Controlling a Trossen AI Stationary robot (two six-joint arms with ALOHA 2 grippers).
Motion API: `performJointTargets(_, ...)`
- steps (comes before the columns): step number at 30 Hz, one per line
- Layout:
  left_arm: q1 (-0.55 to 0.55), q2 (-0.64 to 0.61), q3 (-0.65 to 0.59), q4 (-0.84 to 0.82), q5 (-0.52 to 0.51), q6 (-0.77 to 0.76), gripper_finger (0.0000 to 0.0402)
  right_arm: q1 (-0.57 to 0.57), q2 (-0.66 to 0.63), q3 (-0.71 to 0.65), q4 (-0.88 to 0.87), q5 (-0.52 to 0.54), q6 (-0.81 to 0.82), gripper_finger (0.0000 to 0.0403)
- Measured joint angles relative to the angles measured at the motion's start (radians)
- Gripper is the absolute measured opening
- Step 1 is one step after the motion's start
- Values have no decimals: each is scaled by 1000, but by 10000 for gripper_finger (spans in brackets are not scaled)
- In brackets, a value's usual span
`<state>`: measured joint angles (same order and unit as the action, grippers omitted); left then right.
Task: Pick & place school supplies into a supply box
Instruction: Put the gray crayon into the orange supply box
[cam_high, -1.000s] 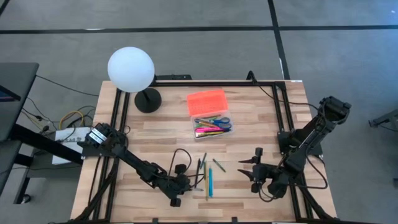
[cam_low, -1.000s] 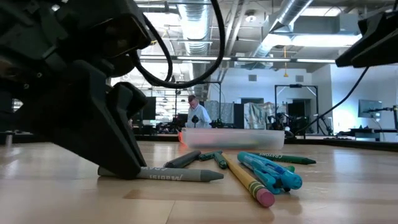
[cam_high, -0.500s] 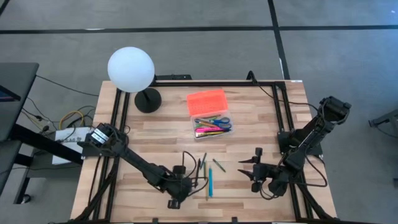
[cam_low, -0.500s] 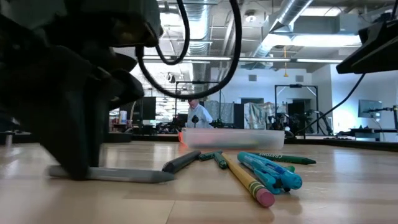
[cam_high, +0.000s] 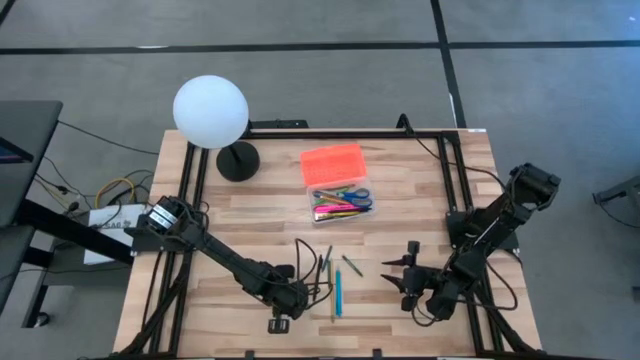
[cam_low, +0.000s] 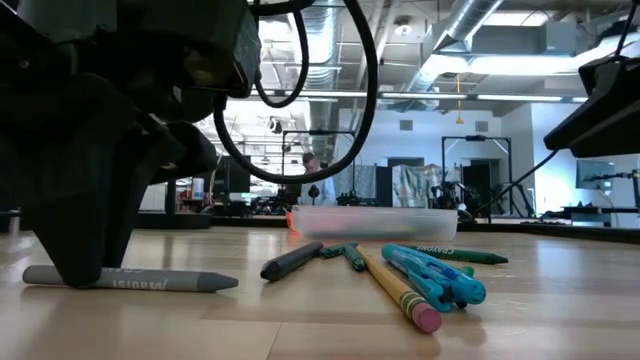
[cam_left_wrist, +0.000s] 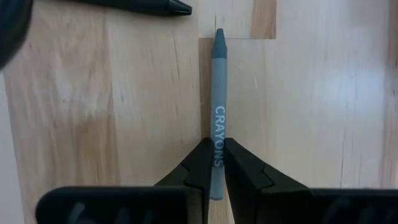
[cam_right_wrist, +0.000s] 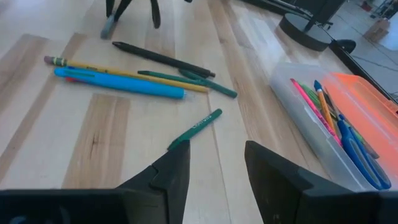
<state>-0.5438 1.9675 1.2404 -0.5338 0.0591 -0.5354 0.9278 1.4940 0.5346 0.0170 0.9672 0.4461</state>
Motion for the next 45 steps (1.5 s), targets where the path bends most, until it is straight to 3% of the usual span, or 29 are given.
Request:
performJointTargets(25,-5,-1,10,1,-116,87,9,-1,-2,0,-1,3,-1,132)
performJointTargets(33,-4,3,118,-146,-127,118,7,-1,-3,0,-1,3,-1,133)
performJointTargets(36,-4,2,171,-232,-186,133,7,-1,-3,0,-1,3,-1,133)
performJointTargets(39,6,2,216,-316,-309,133,7,-1,-3,0,-1,3,-1,133)
performJointTargets(45,89,0,265,-341,-535,145,7,-1,-3,0,-1,3,-1,133)
